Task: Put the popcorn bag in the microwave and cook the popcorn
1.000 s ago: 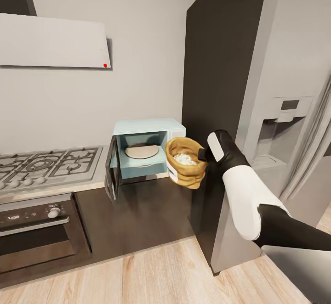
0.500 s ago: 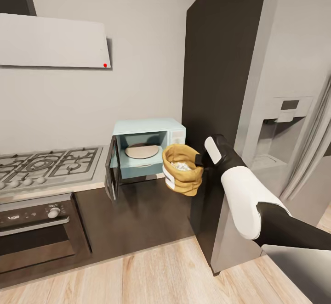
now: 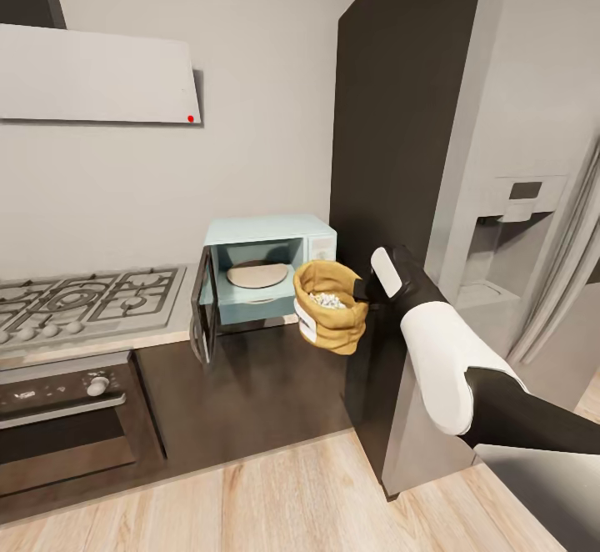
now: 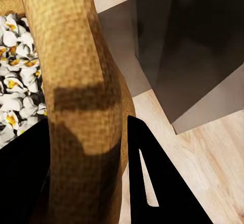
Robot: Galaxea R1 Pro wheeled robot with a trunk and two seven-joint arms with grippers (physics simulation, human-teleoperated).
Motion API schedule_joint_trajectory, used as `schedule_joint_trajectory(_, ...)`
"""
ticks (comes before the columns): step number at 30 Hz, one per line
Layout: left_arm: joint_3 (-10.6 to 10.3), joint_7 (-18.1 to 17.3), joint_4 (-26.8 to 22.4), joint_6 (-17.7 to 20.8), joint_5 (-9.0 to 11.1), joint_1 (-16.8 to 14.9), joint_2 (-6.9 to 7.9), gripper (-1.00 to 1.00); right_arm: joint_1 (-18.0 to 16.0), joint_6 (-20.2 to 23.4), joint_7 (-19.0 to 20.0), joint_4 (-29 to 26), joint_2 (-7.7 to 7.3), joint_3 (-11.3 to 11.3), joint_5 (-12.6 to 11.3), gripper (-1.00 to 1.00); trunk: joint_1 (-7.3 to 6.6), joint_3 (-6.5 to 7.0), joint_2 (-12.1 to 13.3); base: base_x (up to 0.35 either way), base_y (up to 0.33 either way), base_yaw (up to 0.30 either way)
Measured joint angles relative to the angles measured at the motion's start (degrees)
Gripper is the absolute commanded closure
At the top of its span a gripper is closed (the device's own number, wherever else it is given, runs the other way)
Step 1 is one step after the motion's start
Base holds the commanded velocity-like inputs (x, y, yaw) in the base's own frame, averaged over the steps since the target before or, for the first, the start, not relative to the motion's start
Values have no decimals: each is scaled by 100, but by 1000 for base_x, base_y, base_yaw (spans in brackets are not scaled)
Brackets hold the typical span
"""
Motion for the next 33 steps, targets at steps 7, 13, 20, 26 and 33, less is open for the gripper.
schedule_joint_trajectory(7,-1,0,0,-2,0,0,4,-100,0,-1,-21,-15,0,12,23,100,0,0,0,0,0,75)
schedule_joint_trajectory(13,-1,0,0,-6,-1,0,5,-100,0,0,-16,-16,0,10,14,100,0,0,0,0,0,262)
schedule_joint_trajectory(20,-1,0,0,-7,-1,0,4,-100,0,0,-25,-16,0,10,65,100,0,0,0,0,0,254)
schedule_joint_trajectory(26,-1,0,0,-6,0,0,5,-100,0,0,-37,-29,0,13,97,100,0,0,0,0,0,21)
schedule_joint_trajectory(33,-1,0,0,-7,0,0,-1,-100,0,0,-37,-39,0,2,102,100,0,0,0,0,0,77)
